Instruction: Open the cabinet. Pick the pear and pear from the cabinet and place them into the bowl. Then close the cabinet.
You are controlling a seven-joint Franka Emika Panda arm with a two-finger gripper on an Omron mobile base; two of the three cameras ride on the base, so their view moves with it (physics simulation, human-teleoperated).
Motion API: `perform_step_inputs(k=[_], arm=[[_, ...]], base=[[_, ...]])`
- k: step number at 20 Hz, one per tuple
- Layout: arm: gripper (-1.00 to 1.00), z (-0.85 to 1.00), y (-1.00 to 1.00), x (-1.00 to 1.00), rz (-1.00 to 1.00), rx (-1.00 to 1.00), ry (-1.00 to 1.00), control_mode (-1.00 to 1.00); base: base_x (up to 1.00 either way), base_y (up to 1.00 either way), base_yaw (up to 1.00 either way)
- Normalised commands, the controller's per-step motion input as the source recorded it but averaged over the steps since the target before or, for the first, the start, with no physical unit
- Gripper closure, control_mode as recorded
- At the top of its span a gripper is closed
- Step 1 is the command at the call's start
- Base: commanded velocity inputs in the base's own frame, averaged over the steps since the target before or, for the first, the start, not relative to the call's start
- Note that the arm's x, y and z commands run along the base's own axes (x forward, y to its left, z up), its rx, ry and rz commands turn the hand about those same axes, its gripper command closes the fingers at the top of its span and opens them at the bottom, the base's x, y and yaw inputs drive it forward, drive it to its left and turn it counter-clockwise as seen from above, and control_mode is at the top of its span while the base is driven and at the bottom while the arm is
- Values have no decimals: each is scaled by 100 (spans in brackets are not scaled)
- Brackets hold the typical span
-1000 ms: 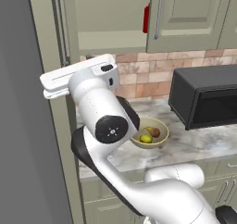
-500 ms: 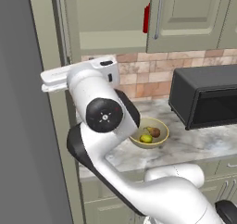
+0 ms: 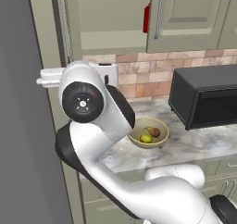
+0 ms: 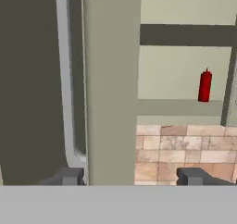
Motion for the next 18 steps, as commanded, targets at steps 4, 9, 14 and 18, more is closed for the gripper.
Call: perform_step_inputs(k=[4, 9, 14, 18], arm=[[-100, -84, -100, 100, 0, 13, 4, -100], [-100, -84, -100, 100, 0, 13, 1, -100], [-100, -39, -50, 60, 0, 6, 0, -100], [-100, 12, -16, 25, -7, 0, 0, -100]], base=[[0, 0, 0], [0, 0, 0], [0, 0, 0], [0, 0, 0]])
